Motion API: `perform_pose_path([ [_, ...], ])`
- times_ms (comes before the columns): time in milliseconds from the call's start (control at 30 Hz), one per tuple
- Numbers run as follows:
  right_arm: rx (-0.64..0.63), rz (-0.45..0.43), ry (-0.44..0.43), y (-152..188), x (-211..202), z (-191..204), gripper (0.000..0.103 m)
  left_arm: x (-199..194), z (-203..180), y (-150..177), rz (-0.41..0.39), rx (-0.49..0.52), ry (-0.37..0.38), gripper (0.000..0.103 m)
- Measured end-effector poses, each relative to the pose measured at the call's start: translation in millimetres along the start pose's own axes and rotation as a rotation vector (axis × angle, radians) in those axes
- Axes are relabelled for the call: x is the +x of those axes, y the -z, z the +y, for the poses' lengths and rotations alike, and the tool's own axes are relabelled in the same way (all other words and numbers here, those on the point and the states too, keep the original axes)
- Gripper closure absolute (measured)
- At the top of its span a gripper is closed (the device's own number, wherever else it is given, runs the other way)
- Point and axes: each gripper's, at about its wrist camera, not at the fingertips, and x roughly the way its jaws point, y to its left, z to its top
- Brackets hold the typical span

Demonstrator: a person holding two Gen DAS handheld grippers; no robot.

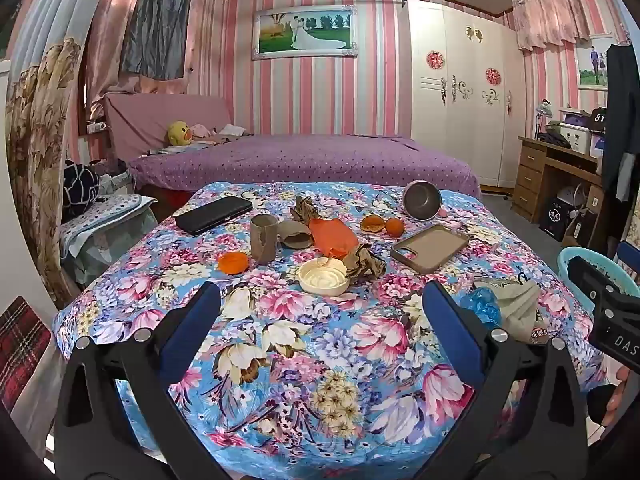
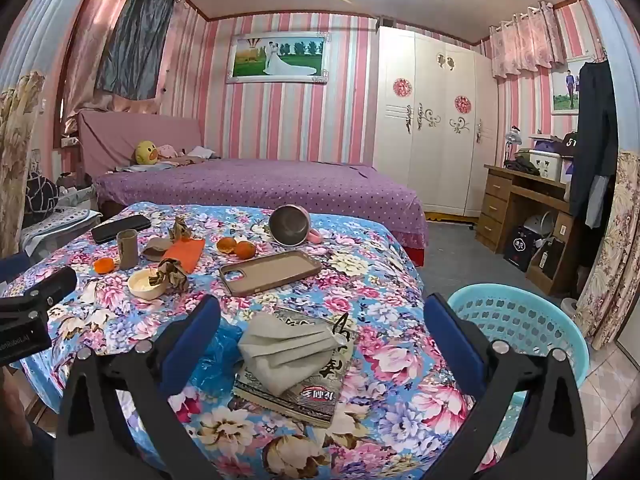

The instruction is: Collect trash

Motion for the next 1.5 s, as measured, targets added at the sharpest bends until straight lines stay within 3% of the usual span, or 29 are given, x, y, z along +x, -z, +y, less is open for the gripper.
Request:
perform_pose_path([
  [1500,-0.004,-0.002,0.002,1.3,0.2,1.1,0.004,3.1,1.0,5.7,0.014,-0.006,0.003,0.005],
])
